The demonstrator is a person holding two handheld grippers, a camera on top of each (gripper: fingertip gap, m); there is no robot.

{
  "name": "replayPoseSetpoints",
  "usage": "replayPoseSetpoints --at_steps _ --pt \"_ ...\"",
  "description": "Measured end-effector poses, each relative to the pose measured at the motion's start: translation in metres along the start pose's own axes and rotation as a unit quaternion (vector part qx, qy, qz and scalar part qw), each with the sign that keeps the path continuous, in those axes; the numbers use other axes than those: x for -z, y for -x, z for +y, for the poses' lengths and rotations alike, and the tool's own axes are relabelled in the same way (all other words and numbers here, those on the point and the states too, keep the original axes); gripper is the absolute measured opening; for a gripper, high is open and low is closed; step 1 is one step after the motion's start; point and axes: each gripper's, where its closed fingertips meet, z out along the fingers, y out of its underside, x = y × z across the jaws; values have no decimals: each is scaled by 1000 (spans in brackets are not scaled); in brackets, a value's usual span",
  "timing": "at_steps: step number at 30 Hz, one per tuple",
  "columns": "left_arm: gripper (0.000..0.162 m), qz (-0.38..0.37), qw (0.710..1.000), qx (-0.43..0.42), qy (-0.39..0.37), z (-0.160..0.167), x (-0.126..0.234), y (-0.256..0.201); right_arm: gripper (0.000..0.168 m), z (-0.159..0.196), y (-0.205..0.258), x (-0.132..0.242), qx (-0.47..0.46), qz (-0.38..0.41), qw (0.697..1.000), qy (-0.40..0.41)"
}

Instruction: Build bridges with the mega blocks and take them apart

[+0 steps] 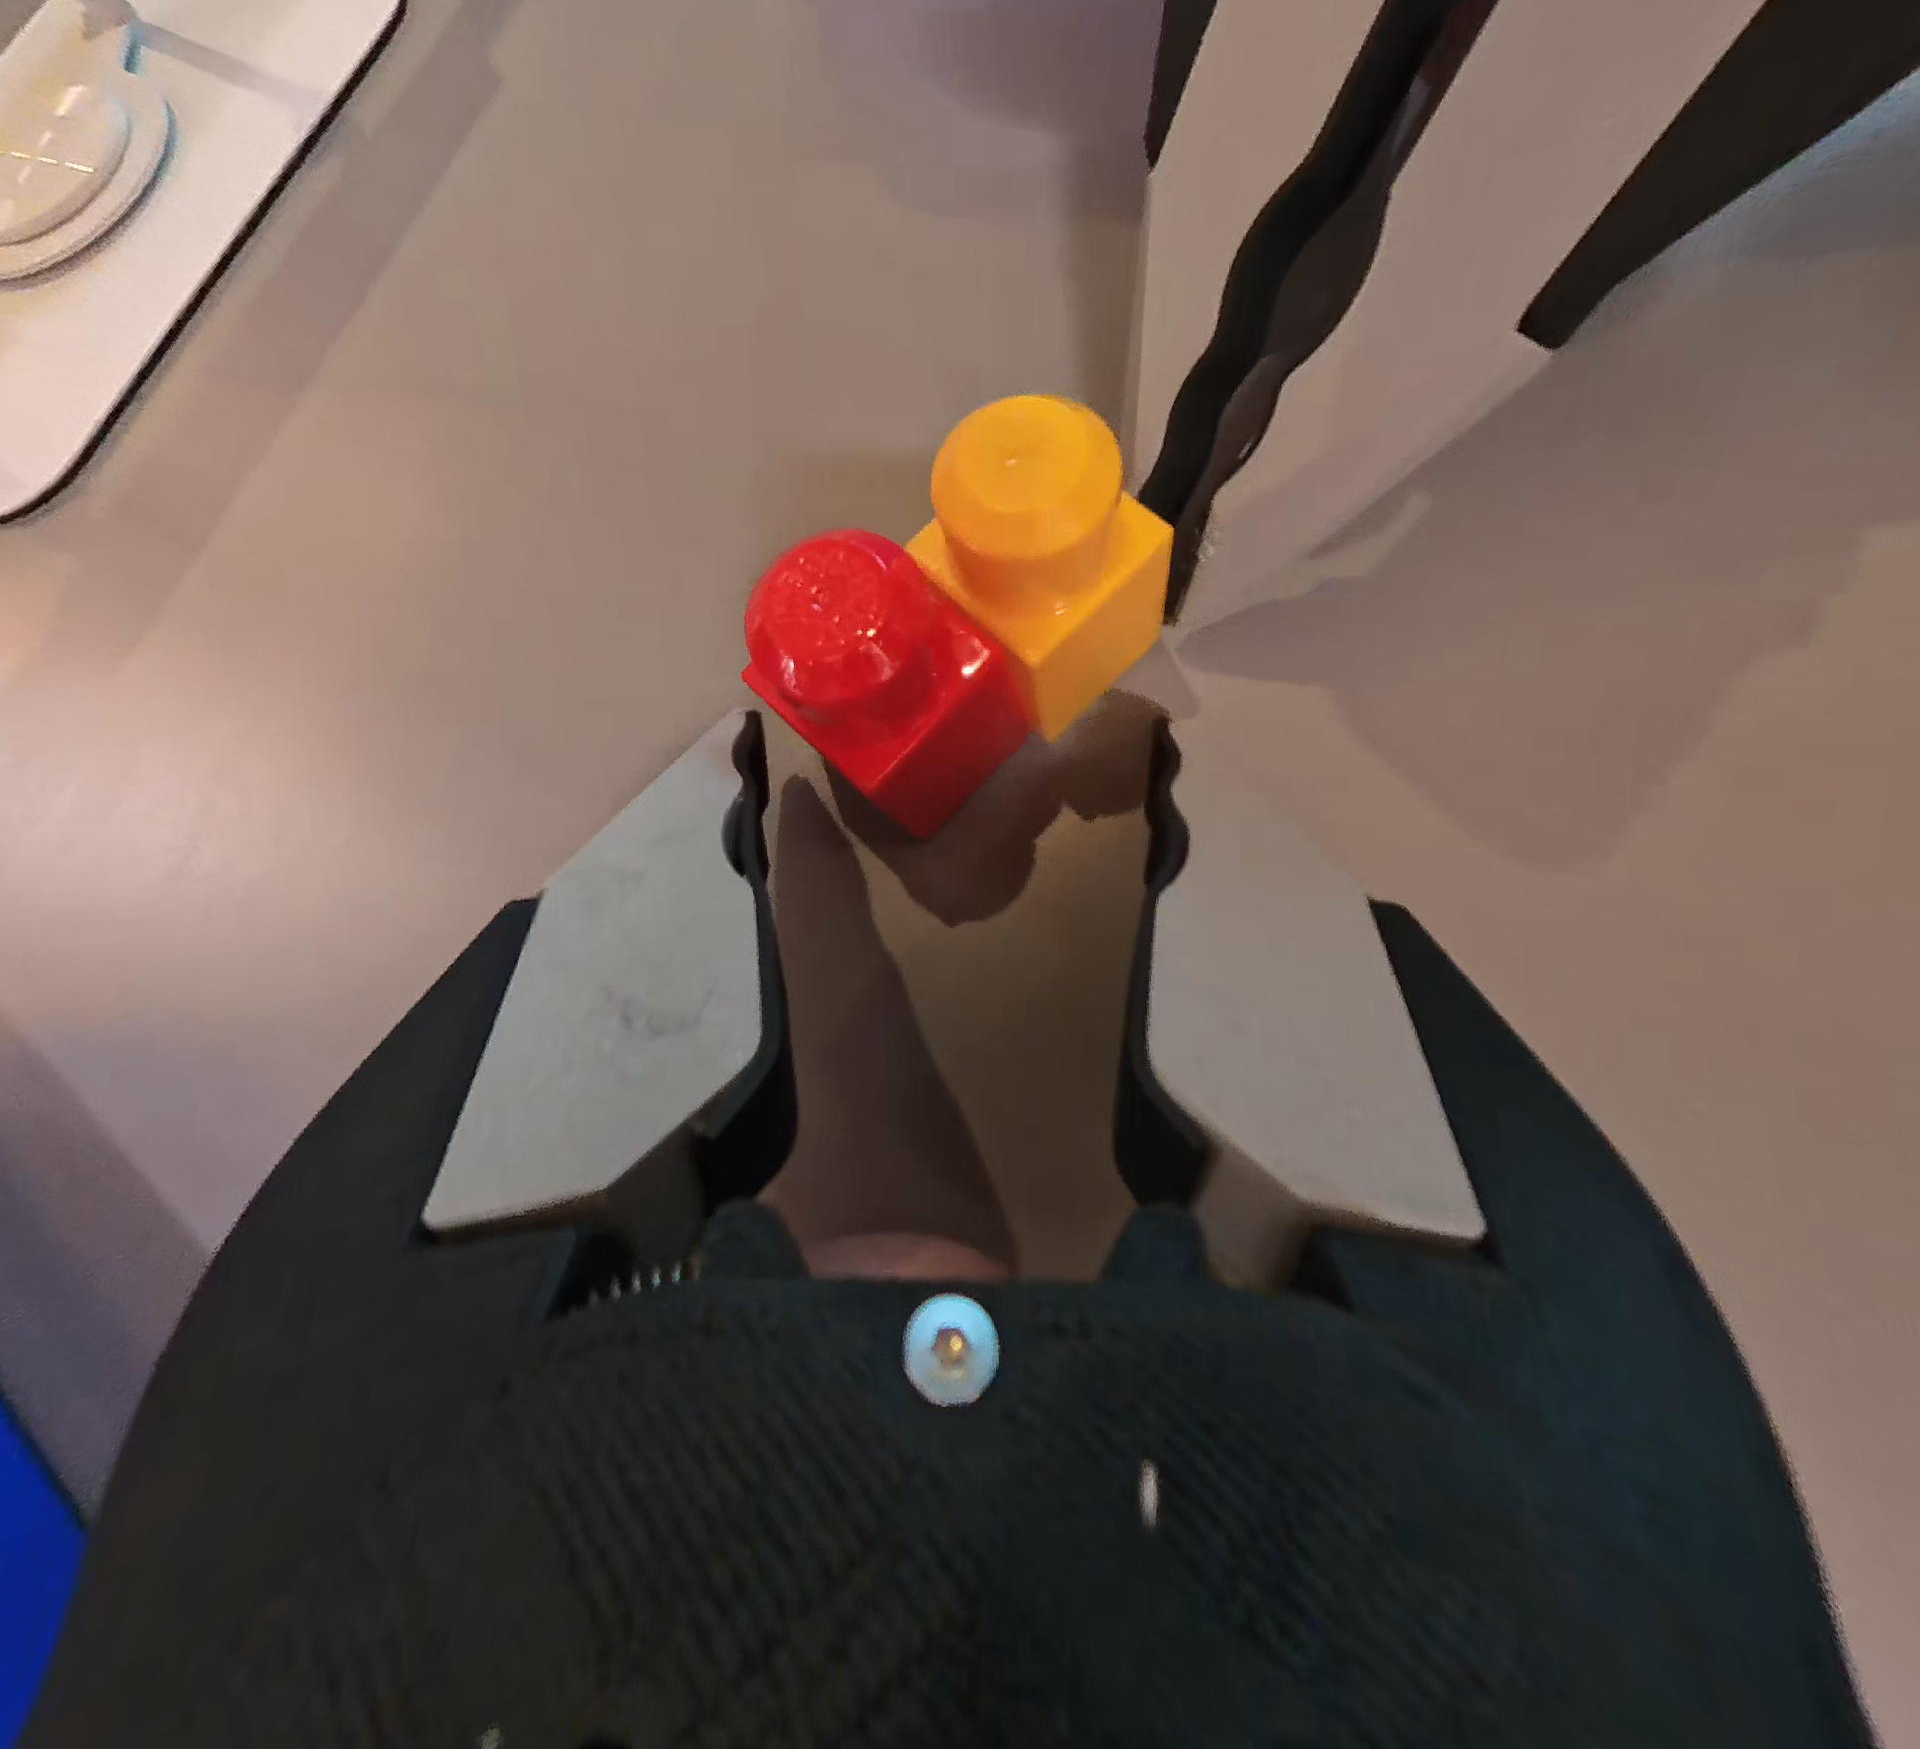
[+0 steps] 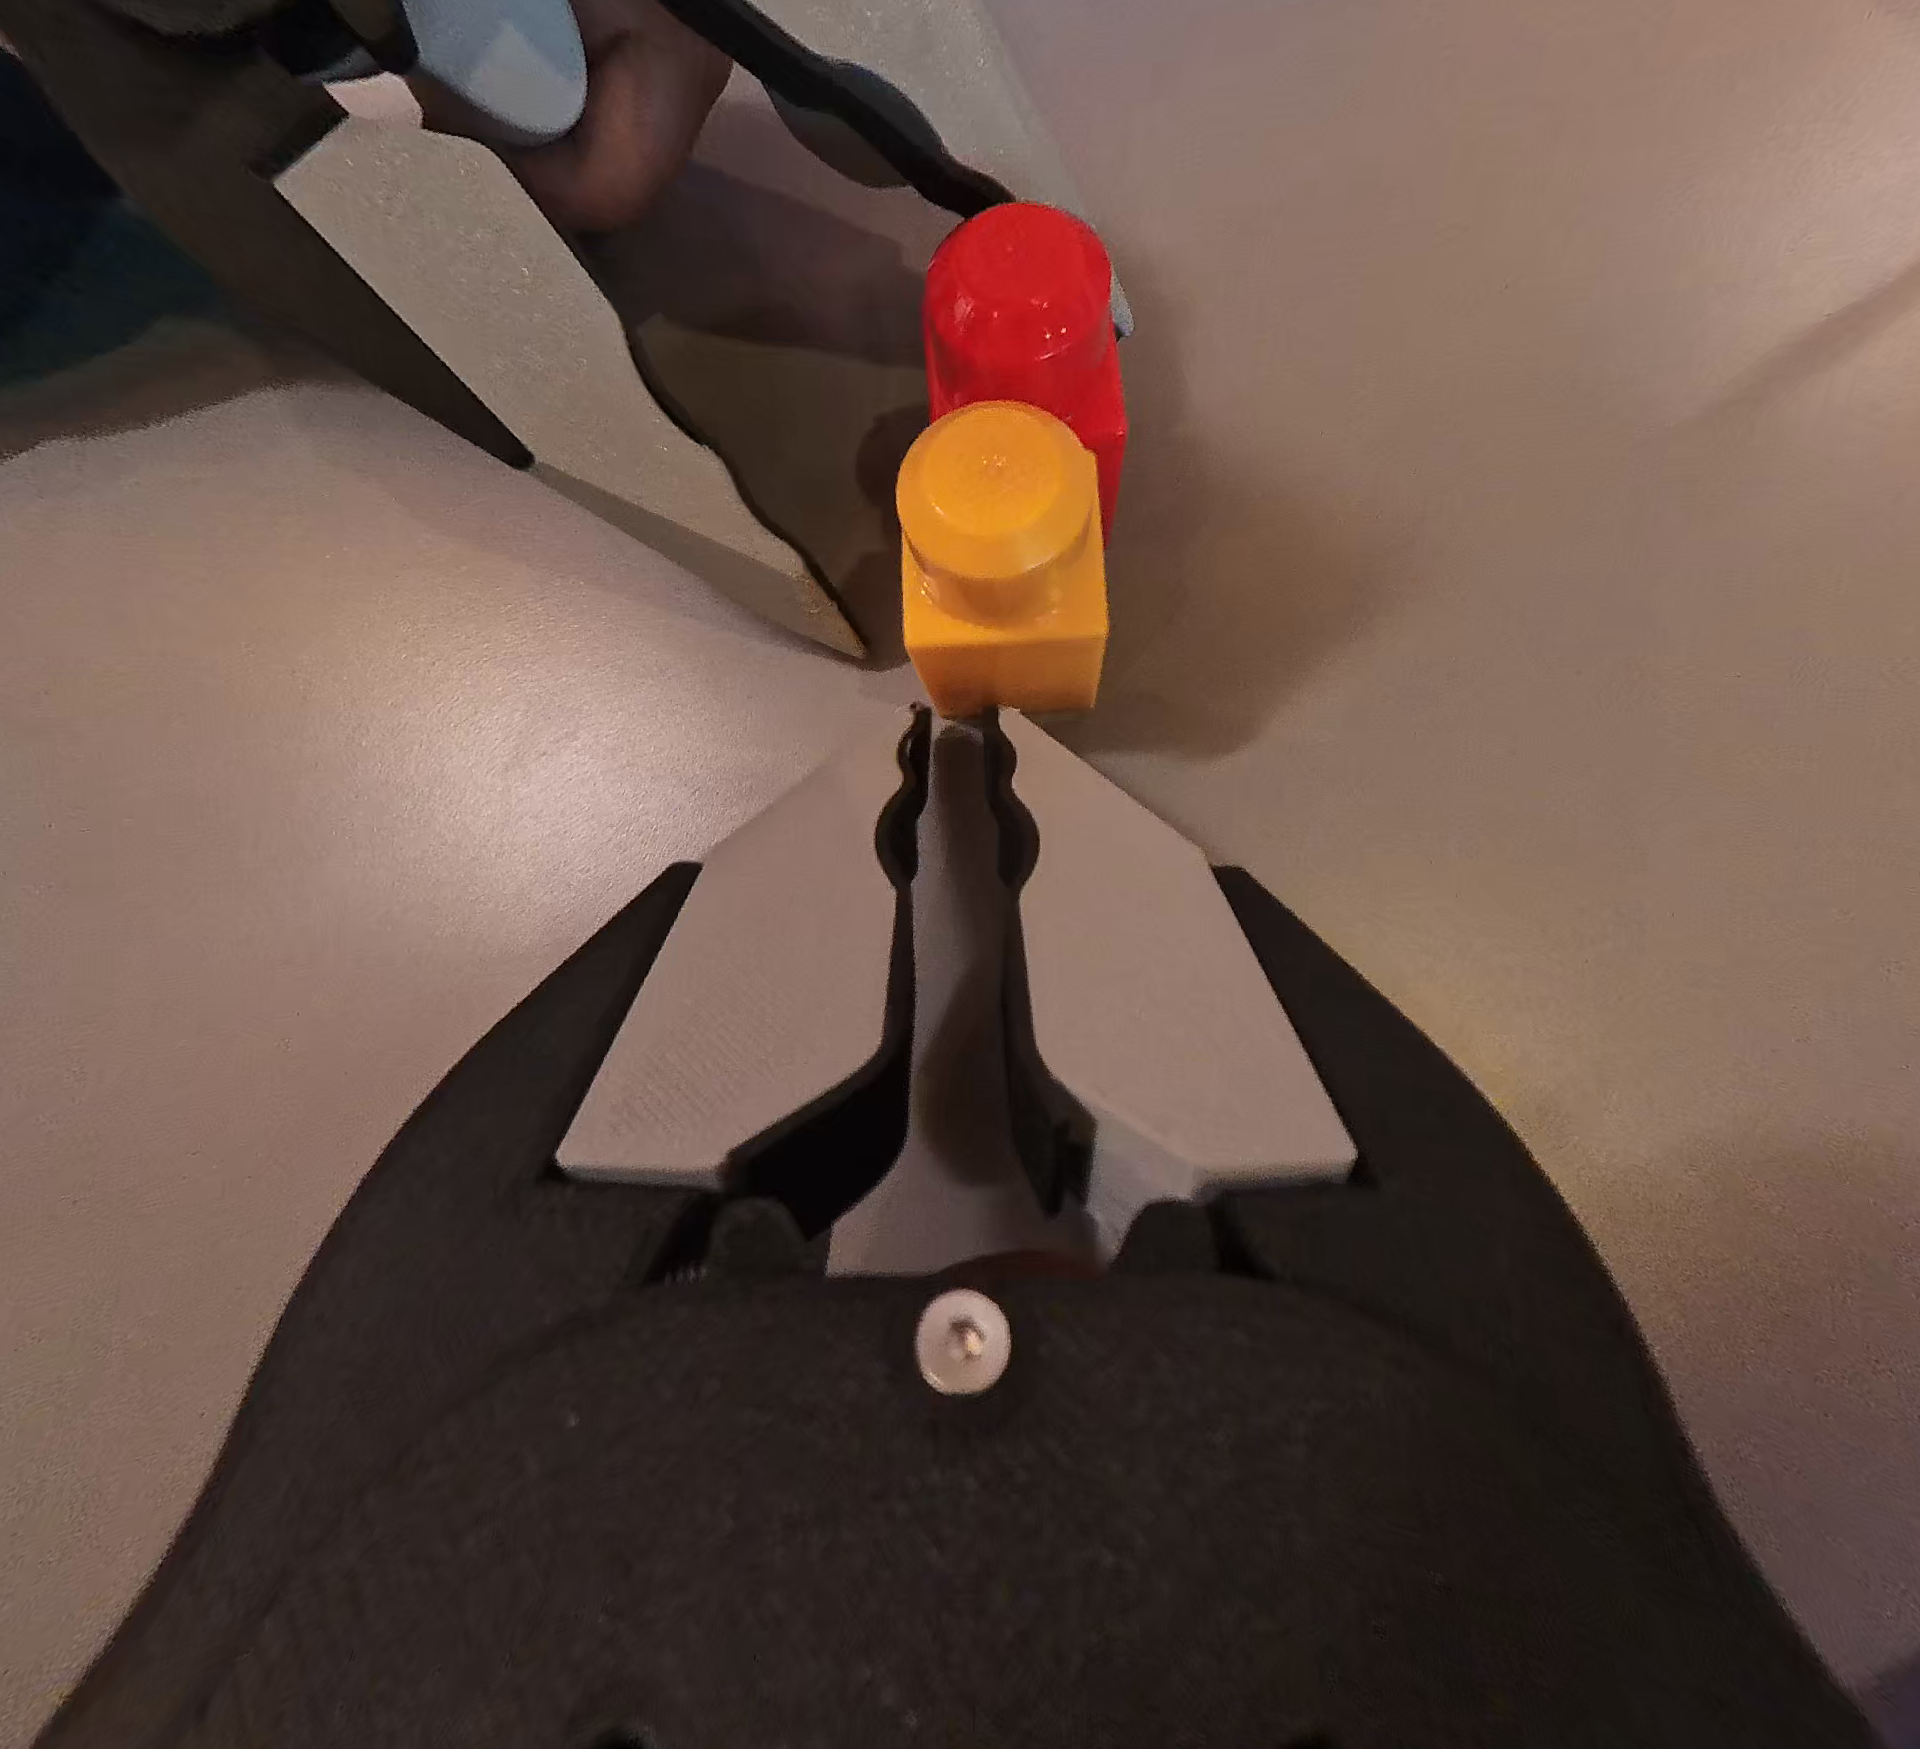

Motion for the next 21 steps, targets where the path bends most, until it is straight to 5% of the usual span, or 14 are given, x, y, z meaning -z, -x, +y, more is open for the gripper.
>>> replayPoseSetpoints --at_steps 8,11,15,21 --pt "56 -30 999 15 7 -1 -4 7 6 -4 -8 6 -10 23 1000 -15" --pt "67 -30 999 29 9 0 -3 8 10 -6 -8 13 -6 20 1000 -24" --pt "103 -17 995 95 25 7 1 -4 19 -9 -10 22 -33 7 998 -43" --pt "104 -130 984 115 29 6 6 5 18 -6 -2 16 -38 -13 999 -28"
